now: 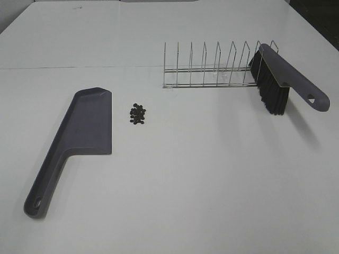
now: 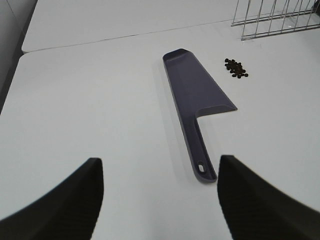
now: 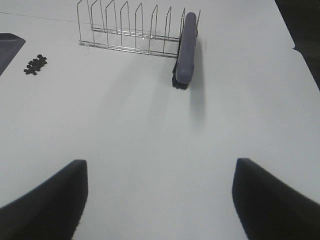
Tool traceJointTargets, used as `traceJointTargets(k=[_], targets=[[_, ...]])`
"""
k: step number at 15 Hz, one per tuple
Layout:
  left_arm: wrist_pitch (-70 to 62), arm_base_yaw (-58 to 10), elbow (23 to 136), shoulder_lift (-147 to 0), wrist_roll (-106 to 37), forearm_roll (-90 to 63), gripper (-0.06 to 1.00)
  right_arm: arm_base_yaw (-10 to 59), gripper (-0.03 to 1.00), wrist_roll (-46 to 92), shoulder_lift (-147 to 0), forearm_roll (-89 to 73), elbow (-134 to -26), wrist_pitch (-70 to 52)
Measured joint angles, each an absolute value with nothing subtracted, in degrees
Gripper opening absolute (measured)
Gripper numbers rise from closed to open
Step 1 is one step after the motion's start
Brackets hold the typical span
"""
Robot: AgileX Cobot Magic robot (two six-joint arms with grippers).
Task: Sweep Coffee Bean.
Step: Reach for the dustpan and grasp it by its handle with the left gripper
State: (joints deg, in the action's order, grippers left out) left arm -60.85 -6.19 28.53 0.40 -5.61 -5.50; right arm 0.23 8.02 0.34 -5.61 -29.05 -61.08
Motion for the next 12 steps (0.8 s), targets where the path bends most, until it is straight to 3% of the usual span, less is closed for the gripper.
traceJointTargets(k=[12], targets=[[-60.8,-6.2,28.5,0.4,-5.6,-5.5,0.61,0.2,0.67,8.0,0.3,-5.6,-29.0,-61.1]])
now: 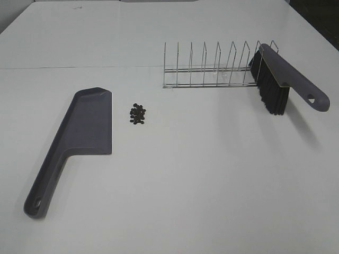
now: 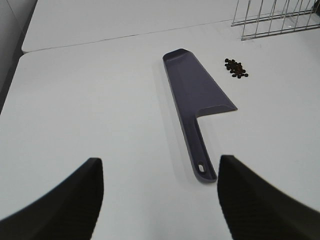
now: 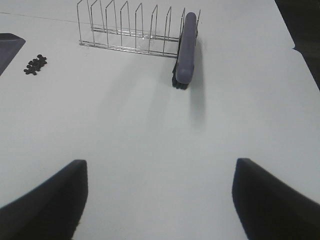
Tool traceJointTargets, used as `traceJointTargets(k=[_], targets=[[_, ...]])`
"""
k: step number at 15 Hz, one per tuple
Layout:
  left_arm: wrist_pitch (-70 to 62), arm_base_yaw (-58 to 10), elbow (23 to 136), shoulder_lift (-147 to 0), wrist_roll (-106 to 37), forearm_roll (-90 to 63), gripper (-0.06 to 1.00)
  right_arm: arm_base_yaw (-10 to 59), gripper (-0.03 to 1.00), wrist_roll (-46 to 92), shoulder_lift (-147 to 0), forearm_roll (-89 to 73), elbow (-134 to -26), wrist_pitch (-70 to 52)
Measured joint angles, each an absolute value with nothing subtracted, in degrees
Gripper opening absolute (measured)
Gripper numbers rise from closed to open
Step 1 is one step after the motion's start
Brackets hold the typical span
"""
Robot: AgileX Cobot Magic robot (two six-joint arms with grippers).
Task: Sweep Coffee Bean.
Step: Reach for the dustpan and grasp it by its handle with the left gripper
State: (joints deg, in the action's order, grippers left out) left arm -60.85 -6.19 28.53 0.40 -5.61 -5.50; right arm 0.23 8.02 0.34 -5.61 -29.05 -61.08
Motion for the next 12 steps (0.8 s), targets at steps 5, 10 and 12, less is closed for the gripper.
traceJointTargets(k=[5,10,12], targets=[[-60.8,-6.2,28.5,0.4,-5.6,-5.5,0.61,0.2,0.67,8.0,0.3,-5.6,-29.0,-61.1],[-60.8,-6.2,28.5,0.4,-5.6,-5.5,0.61,0.2,0.67,8.0,0.3,-5.6,-29.0,-61.1],[-60.8,-6.2,28.5,0.4,-5.6,-5.5,0.61,0.2,0.67,8.0,0.3,-5.6,-29.0,-61.1]])
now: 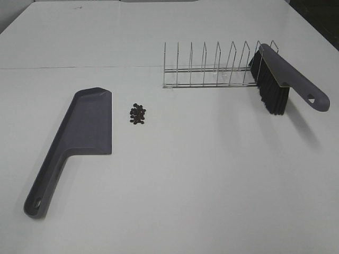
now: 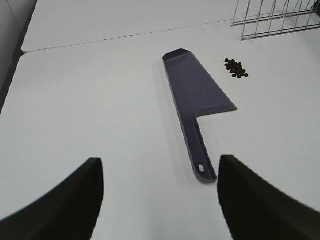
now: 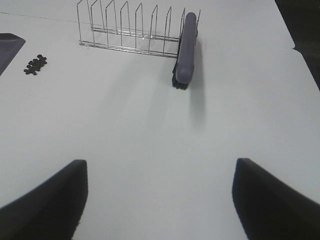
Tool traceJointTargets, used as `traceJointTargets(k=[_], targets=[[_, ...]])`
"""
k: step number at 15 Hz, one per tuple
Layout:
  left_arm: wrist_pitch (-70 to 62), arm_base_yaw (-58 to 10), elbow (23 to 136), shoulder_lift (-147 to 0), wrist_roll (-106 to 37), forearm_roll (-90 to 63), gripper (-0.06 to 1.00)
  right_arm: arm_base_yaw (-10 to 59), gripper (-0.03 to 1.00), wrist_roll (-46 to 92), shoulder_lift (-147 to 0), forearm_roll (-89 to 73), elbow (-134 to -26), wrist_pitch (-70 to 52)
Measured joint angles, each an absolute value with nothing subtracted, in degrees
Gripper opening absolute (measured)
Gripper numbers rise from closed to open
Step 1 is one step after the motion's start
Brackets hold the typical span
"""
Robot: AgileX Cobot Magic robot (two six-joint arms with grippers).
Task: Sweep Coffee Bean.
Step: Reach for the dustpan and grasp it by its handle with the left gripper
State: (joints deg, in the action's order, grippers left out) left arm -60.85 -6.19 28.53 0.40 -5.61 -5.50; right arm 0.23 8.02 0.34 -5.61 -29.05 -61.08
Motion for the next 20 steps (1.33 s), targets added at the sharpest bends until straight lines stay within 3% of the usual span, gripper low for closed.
traceJointTargets(k=[20], targets=[[-60.8,-6.2,28.5,0.4,-5.7,-5.5,0.61,0.2,0.67,8.0,0.3,-5.6,-29.0,-61.1]])
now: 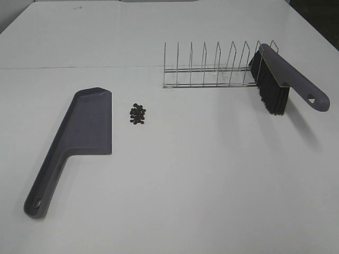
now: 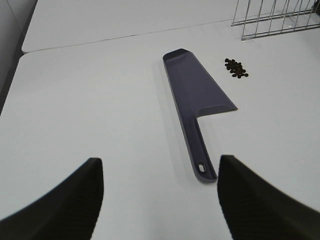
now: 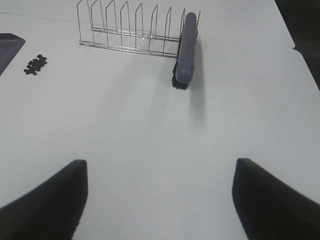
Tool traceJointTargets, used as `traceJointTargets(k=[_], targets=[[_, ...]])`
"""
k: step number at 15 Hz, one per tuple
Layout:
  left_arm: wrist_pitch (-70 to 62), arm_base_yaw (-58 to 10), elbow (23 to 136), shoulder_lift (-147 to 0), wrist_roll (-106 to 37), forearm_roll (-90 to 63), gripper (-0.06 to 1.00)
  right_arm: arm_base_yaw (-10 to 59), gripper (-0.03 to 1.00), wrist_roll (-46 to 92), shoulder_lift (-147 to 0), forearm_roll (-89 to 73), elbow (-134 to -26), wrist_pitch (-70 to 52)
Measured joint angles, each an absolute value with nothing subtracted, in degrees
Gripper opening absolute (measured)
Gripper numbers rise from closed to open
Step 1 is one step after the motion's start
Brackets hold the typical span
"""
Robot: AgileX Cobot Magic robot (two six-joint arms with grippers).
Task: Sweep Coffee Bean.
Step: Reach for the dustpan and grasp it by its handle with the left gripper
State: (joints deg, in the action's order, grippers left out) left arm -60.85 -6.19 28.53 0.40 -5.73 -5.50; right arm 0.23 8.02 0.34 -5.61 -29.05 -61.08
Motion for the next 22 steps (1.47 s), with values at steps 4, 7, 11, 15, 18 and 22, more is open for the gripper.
traceJointTargets(k=[4,7,11,15,18,22], targets=[[-60.5,-6.2,30.0,0.0,-5.7,-5.9,0.61,0.2,0.67,8.0,0.3,-5.6,-29.0,-61.1],[-56.8,-6.2,33.7,-7.9,-5.7,-6.1,0.61,0.2,0.67,8.0,0.3,-5.6,-29.0,-61.1],[-51.9,-6.2,35.9,-23.3,-5.7,-6.1,0.61,0.2,0.67,8.0,0.3,-5.6,-29.0,-61.1],[-45.8,-6.2,38.7,-42.3,-5.7,-6.2,0.61,0.2,0.67,8.0,0.3,-5.6,-29.0,-61.1],[-39.5,-6.2,41.4,-58.6,-5.7,-7.7,0.61,0.2,0.67,8.0,0.3,-5.6,-29.0,-61.1],[-37.1,-6.2,43.8,-71.1,-4.4,-11.7,0.61,0.2,0.67,8.0,0.3,-5.6,-29.0,-61.1]])
